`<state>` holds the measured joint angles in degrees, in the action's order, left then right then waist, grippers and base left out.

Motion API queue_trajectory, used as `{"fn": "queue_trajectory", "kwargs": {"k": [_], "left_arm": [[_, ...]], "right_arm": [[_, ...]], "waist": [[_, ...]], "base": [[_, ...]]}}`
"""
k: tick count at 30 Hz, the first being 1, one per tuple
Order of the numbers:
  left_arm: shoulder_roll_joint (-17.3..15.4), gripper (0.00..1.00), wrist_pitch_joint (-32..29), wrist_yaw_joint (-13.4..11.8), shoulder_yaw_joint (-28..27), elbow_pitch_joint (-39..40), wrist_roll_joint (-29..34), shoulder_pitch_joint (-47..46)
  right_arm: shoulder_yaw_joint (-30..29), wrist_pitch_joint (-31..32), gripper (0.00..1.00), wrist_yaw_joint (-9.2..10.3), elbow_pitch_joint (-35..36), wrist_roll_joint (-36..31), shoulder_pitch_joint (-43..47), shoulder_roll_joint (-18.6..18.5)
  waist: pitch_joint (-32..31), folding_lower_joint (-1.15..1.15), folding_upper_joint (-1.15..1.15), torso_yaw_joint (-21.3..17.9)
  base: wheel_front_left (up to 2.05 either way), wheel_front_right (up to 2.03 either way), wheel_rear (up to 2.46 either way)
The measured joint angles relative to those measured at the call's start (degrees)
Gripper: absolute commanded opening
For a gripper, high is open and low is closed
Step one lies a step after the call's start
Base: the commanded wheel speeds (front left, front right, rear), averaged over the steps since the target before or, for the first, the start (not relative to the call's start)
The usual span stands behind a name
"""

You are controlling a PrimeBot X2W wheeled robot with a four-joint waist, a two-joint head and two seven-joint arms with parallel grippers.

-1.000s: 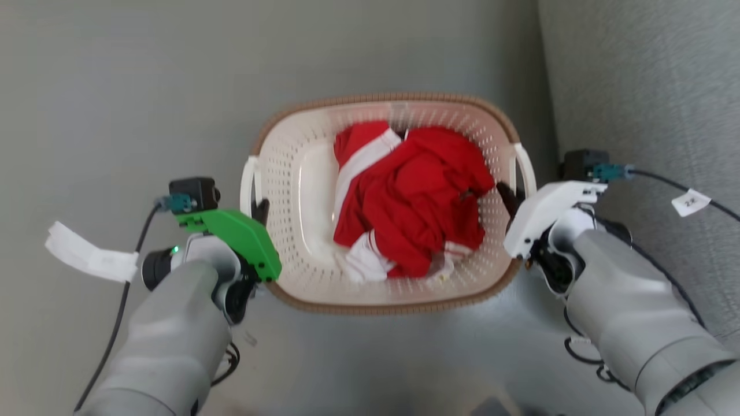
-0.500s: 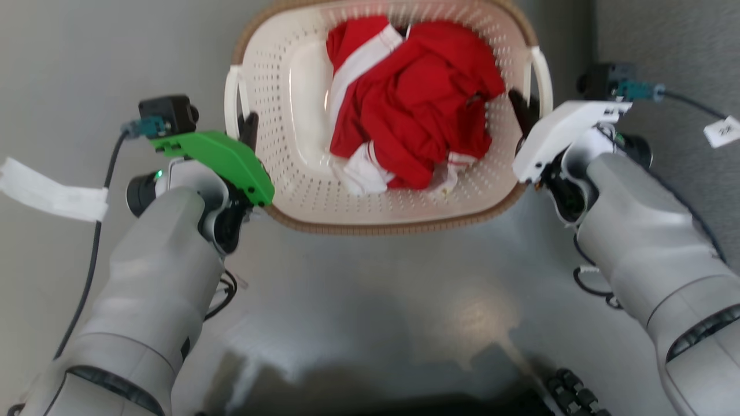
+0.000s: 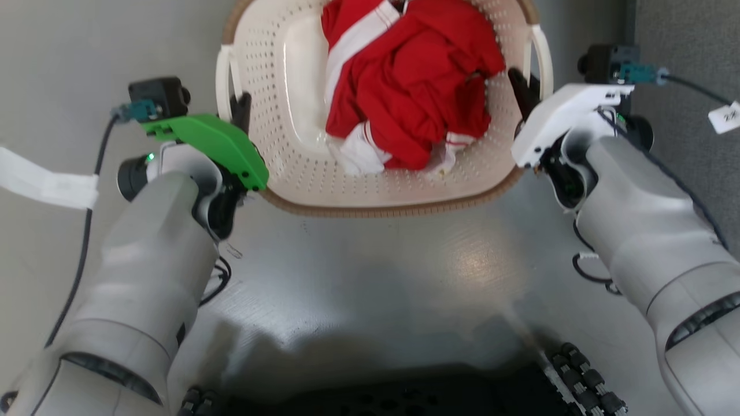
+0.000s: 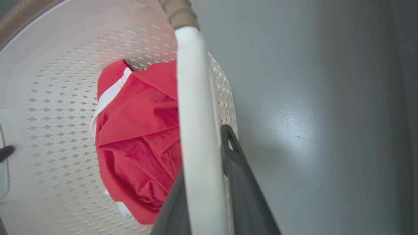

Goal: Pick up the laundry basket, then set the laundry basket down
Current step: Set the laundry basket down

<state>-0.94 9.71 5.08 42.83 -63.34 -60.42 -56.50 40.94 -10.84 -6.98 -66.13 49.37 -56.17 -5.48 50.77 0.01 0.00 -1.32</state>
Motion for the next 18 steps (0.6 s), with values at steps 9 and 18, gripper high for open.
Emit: {"fn": "queue_trajectory", "kwargs": {"k": [9, 18], "left_arm": [[0.0, 0.0, 1.2, 0.5, 1.1, -0.8, 0.2, -2.3], [0.0, 0.0, 1.9, 1.0, 1.7, -1.1, 0.2, -2.4]], "right_arm": [[0.0, -0.7, 0.0, 0.0, -0.8, 0.0, -2.1, 0.0], [0.0, -1.3, 0.0, -0.05, -1.7, 0.0, -2.3, 0.2]], "waist": [[2.6, 0.0, 0.0, -0.3], [3.5, -0.01, 0.0, -0.3]], "base": [[0.0, 0.0, 0.0], [0.0, 0.0, 0.0]]}}
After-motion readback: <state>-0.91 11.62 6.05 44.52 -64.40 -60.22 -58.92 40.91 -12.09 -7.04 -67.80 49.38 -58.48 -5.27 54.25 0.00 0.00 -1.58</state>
